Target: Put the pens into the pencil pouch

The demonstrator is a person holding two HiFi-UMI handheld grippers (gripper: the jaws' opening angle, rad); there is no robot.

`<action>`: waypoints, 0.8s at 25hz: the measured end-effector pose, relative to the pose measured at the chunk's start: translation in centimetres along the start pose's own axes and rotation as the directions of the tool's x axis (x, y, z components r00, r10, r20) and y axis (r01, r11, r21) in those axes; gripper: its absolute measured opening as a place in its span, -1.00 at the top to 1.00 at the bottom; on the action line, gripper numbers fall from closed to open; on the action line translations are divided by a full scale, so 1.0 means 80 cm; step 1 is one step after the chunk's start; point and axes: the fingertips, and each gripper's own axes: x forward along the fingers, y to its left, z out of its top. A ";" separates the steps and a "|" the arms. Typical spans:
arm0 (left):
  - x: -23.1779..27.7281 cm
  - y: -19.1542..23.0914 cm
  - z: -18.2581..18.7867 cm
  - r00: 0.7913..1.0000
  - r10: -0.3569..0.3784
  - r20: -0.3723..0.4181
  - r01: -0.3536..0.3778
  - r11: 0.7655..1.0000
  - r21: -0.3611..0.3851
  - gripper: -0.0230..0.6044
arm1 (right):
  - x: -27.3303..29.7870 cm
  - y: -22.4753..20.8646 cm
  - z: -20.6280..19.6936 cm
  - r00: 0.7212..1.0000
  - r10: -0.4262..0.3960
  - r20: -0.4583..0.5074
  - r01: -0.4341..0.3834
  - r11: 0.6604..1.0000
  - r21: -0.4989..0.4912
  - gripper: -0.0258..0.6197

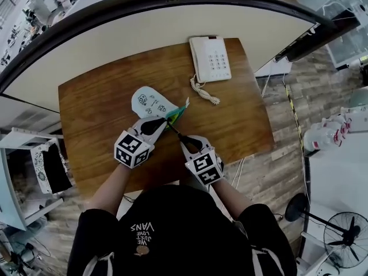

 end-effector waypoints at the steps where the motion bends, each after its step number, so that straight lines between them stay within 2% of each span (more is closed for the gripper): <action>1: 0.000 -0.005 0.000 1.000 -0.007 0.005 0.007 1.000 -0.002 0.83 | 0.004 -0.001 0.004 1.000 0.008 0.000 -0.008 1.000 -0.016 0.72; 5: -0.003 -0.021 0.001 0.999 -0.032 0.025 0.032 0.999 -0.016 0.83 | 0.021 0.000 0.027 0.999 0.044 0.014 -0.043 0.997 -0.072 0.72; 12: -0.012 -0.039 -0.001 0.995 -0.082 0.058 0.085 0.995 -0.052 0.83 | 0.056 0.010 0.051 0.995 0.101 0.019 -0.099 0.990 -0.100 0.72; 17: -0.019 -0.024 -0.009 0.996 -0.051 0.073 0.057 0.995 -0.086 0.83 | 0.079 0.021 0.053 0.990 0.140 0.032 -0.138 0.989 -0.058 0.71; 20: -0.019 -0.015 -0.017 0.998 -0.033 0.061 0.039 0.995 -0.097 0.83 | 0.085 0.023 0.055 0.988 0.145 0.046 -0.143 0.989 -0.039 0.64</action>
